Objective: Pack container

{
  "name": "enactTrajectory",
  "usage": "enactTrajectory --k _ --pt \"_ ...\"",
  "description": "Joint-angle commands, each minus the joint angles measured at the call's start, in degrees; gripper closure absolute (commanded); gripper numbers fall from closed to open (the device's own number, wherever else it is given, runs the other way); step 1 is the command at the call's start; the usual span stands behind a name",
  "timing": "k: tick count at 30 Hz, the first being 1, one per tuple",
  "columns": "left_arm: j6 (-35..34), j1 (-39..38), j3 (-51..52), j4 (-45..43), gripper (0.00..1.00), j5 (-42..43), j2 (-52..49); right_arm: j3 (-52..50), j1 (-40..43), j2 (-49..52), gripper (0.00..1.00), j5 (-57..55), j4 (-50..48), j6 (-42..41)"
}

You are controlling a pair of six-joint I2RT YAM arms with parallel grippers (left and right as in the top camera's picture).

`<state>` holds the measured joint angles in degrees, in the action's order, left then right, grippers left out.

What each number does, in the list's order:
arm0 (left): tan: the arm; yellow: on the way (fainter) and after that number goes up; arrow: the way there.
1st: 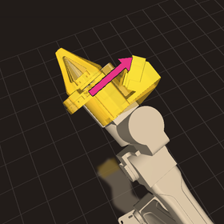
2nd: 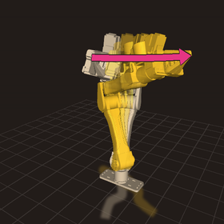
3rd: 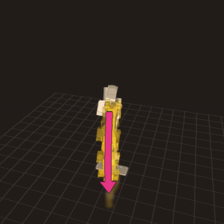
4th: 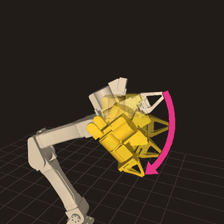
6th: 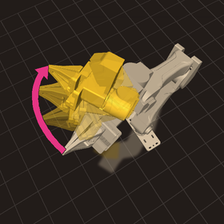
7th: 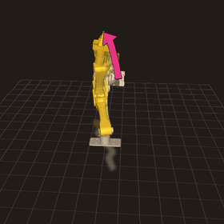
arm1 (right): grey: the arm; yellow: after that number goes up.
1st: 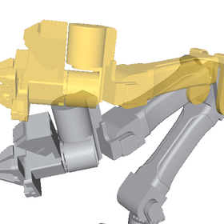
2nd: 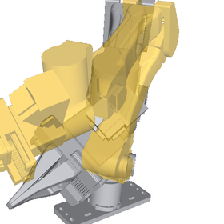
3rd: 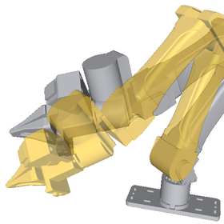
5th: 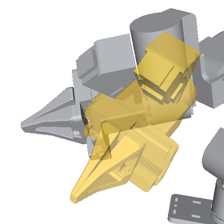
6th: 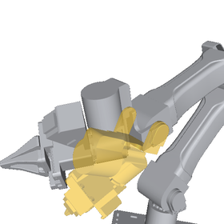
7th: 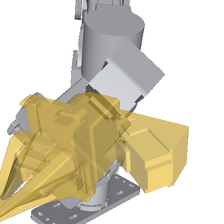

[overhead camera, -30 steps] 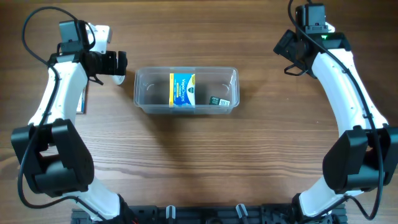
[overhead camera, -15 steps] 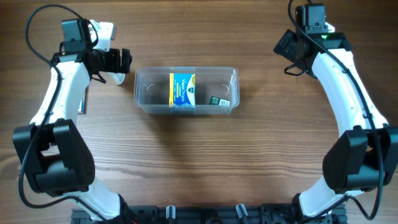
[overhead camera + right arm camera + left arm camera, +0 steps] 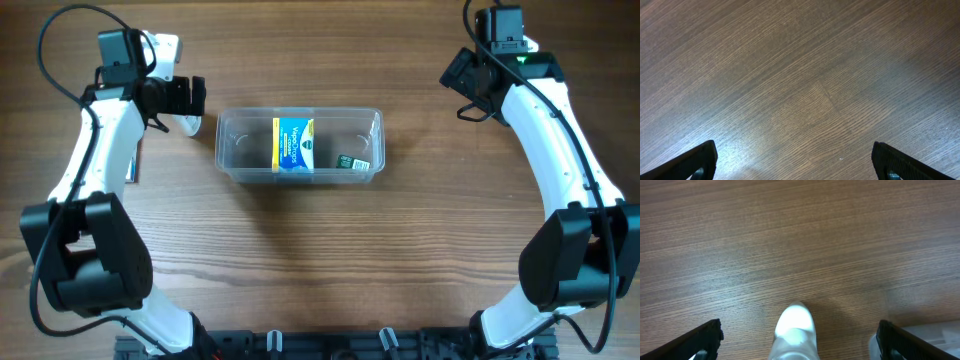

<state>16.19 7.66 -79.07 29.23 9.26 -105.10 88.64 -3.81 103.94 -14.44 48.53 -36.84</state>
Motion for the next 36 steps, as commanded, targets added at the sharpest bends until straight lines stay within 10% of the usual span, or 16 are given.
enactTrajectory --k 1,11,20,36 --pt "-0.61 -0.04 -0.9 -0.61 0.0 0.31 4.59 -0.28 0.13 0.59 0.0 -0.94 -0.13 -0.7" --pt "-15.67 3.72 -0.87 3.82 0.0 -5.03 27.15 -0.28 0.13 0.59 0.0 -0.94 -0.15 -0.7" --pt "-20.87 19.39 -0.76 22.27 0.0 -3.63 22.03 -0.28 0.13 0.59 0.0 -0.94 -0.13 -0.68" --pt "13.44 19.56 -0.76 15.63 0.0 -7.45 1.01 -0.28 0.13 0.59 0.0 -0.94 -0.15 -0.68"
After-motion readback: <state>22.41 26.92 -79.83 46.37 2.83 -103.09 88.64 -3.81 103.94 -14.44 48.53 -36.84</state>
